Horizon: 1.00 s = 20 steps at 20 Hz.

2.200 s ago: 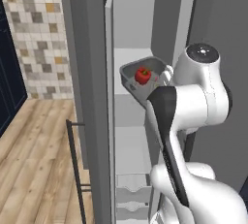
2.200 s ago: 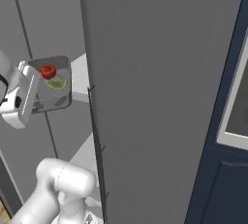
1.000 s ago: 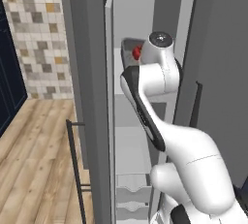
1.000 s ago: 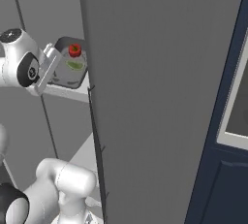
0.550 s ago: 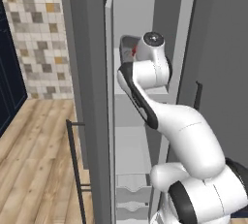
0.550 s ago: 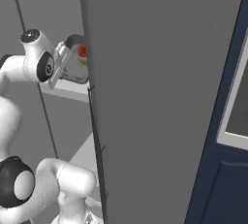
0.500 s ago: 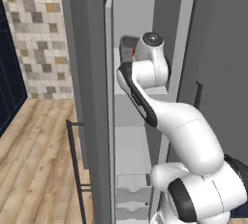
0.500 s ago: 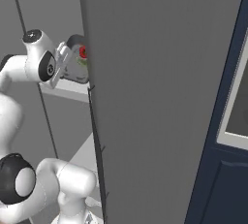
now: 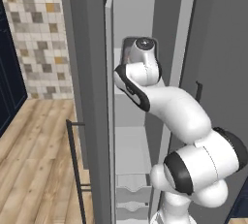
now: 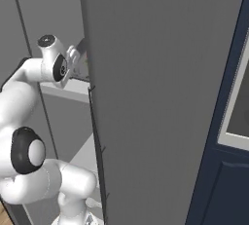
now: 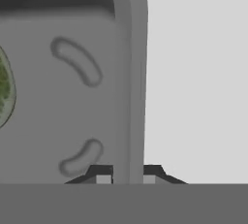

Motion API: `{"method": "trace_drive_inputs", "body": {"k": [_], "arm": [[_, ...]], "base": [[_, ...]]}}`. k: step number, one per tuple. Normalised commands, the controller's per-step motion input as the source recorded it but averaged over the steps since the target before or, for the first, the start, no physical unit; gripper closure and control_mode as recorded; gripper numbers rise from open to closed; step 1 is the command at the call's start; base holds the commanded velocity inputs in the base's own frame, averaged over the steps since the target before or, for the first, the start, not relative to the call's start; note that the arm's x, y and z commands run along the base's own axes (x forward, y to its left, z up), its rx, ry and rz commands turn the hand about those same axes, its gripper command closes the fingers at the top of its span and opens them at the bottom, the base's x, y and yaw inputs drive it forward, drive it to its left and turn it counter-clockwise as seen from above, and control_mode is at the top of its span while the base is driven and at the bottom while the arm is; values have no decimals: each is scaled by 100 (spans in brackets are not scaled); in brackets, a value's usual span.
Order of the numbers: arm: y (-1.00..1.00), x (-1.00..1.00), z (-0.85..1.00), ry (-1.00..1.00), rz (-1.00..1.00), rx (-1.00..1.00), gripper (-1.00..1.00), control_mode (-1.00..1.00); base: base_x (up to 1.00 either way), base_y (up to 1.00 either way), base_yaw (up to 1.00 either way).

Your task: Take the bell pepper and lemon wedge out of the freezer and place them in the tupperware container on the counter. Then put the tupperware containing the vegetables back in the freezer.

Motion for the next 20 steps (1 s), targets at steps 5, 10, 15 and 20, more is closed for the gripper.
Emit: {"method": "trace_drive_inputs", "body": {"k": [5, 10, 15, 20], "arm": [[0, 55, -34, 0, 0, 0, 100, -100], [0, 26, -18, 0, 0, 0, -100, -100], [-3, -32, 2, -13, 0, 0, -100, -100], [-12, -96, 24, -34, 0, 0, -100, -100]], "base": [[0, 0, 0], [0, 0, 0], [0, 0, 0], [0, 0, 0]]}}
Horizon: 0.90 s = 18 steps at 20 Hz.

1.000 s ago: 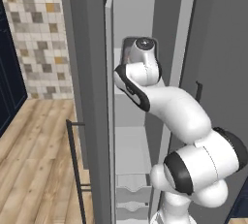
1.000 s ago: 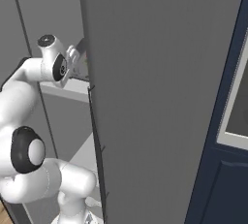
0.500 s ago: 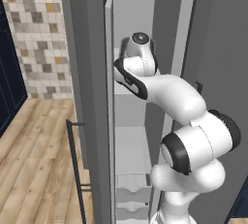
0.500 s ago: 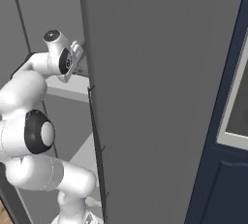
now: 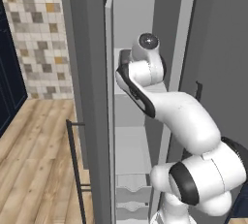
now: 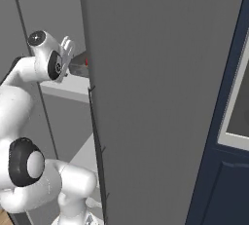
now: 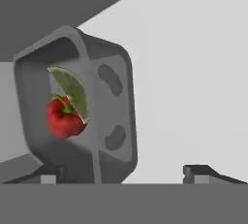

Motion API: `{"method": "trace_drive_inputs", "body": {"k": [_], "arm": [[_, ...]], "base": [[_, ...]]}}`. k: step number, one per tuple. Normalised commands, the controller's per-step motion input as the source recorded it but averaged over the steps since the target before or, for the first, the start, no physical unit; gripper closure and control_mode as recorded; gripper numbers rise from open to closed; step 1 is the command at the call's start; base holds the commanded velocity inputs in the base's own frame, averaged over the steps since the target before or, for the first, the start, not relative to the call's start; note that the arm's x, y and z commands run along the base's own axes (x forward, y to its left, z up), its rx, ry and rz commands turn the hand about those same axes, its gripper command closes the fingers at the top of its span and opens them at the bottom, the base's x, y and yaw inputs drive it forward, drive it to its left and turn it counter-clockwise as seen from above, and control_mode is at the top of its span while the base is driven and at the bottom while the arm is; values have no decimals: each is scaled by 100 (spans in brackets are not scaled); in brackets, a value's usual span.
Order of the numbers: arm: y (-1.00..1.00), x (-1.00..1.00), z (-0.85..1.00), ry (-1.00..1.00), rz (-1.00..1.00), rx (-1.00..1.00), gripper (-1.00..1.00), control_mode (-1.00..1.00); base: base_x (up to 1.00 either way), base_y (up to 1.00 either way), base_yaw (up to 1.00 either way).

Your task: Take the bell pepper and lemon wedge out of the freezer and place them in the tupperware container on the counter. Then put the tupperware containing the vegetables back in the freezer.

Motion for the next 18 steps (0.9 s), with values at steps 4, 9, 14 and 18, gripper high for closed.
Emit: {"method": "trace_drive_inputs", "body": {"k": [4, 9, 14, 18], "arm": [[-26, -100, 39, -35, 0, 0, -100, -100], [-20, -100, 46, -21, 0, 3, -100, -100], [0, -100, 66, -4, 0, 11, -100, -100], [0, -100, 69, 0, -8, 13, -100, -100]], "base": [[0, 0, 0], [0, 0, 0], [0, 0, 0], [0, 0, 0]]}}
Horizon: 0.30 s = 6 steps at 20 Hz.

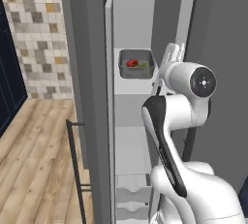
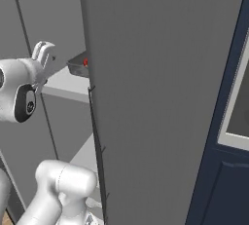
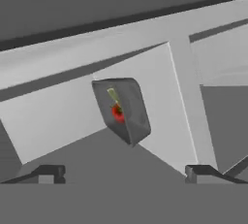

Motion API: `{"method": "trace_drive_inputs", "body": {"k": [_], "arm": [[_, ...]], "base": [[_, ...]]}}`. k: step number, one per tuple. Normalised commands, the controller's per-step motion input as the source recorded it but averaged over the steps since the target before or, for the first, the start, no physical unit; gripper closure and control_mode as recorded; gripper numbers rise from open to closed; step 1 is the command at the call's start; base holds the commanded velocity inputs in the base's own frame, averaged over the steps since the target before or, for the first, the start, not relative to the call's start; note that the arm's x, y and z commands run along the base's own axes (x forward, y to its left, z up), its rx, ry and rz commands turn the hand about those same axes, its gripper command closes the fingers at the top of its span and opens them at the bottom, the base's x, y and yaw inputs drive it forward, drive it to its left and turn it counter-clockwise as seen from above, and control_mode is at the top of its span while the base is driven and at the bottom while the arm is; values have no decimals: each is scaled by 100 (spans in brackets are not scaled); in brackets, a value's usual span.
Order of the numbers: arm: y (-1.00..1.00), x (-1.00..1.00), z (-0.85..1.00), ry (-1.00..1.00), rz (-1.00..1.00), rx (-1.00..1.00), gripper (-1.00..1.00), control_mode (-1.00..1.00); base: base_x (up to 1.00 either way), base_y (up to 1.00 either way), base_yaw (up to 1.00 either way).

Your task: Take the bell pepper and lemon wedge out of the freezer and place them in the tupperware container on the counter. Then put the tupperware containing the vegetables back in the freezer.

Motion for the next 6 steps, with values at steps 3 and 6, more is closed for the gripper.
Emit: {"method": "trace_drive_inputs", "body": {"k": [3, 6], "arm": [[0, -100, 58, 2, -14, 10, -100, -100], [0, -100, 42, 10, -19, 10, -100, -100]], "base": [[0, 0, 0], [0, 0, 0]]}}
